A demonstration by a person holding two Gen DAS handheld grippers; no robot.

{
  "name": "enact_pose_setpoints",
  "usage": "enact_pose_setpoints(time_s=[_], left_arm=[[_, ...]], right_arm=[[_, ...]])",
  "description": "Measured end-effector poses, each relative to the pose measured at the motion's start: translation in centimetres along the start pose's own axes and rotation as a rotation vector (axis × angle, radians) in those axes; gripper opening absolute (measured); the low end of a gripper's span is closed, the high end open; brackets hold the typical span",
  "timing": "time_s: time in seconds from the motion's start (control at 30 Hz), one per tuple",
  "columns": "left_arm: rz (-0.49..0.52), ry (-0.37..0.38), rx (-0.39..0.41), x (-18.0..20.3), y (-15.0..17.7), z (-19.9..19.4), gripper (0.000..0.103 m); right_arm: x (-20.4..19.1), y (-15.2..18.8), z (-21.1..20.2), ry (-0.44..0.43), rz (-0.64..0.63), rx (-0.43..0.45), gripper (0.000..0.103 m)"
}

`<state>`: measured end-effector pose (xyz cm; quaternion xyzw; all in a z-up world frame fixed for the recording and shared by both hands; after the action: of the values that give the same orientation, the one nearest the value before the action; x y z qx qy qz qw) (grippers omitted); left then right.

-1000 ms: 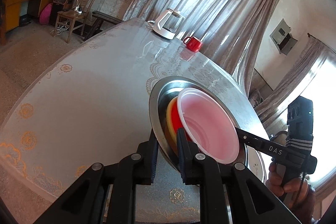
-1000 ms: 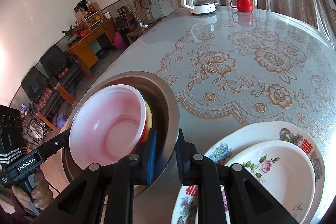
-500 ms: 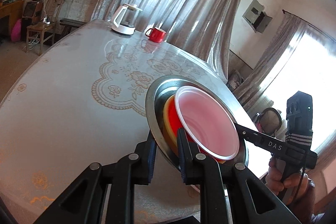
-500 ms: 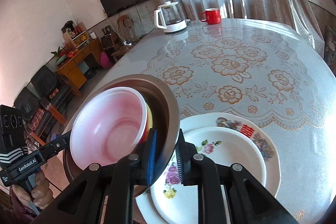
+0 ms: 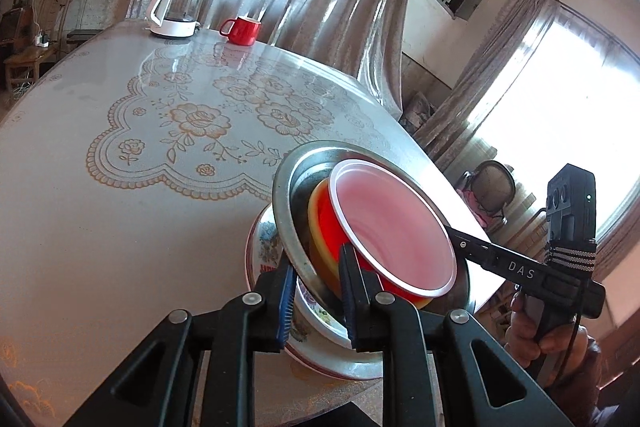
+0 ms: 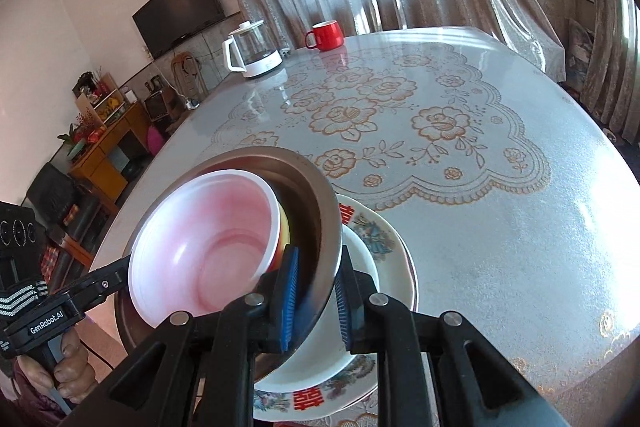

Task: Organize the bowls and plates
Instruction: 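Carry the steel bowl over the plate stack and lower it onto the plates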

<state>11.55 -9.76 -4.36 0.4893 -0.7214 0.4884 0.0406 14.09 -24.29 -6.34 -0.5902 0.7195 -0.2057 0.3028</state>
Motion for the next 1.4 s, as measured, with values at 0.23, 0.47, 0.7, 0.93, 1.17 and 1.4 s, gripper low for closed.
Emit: enact_pose_setpoints(time_s=[0.23,0.47,0.7,0.93,1.17,1.4], left_arm=[[0.003,0.002,-0.036,0.3,0.9,1.3,0.020],[-0.008,0.000,-0.060,-0.1,1.5,1.9,0.021],[-0.013,-0.008,-0.089,-0.6,2.5,2.6,0.020],[-0.015,-0.001,-0.095,-0.4,2.9,2.5,0.021],[-0.016,0.001,-0.096,-0.4,3.0,2.4,0.022],[0.003,-0.021,-0.087,-0.3,3.0,2.3,0.022]], right_arm=[[1.7,0.9,0.6,0.027,0.021,-0.026,0.017],[2.2,1.6,1.1,0.036,0.027,-0.049,0.017],[2.5,2.5,2.1,0.058,0.014,-0.081,0.017],[2.7,2.4,2.0,0.069,0.018,-0.079,0.017],[2.4,2.8,2.0,0.051,0.021,-0.091,0.018],[2.2,2.9,2.1,0.052,0.026,-0.098,0.019]])
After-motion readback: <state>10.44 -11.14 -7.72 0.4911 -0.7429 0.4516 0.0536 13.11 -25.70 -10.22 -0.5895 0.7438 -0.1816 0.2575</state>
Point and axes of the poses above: each gripper's, at about its wrist camera, not at the fingertips, and z roughly the way its jaws point, x to its right, y to its underside, the point moved 10 cm from there along z, roughly the way its jaws point, and after that the axes turned 8 degrees about y, right-handed, at the moved point
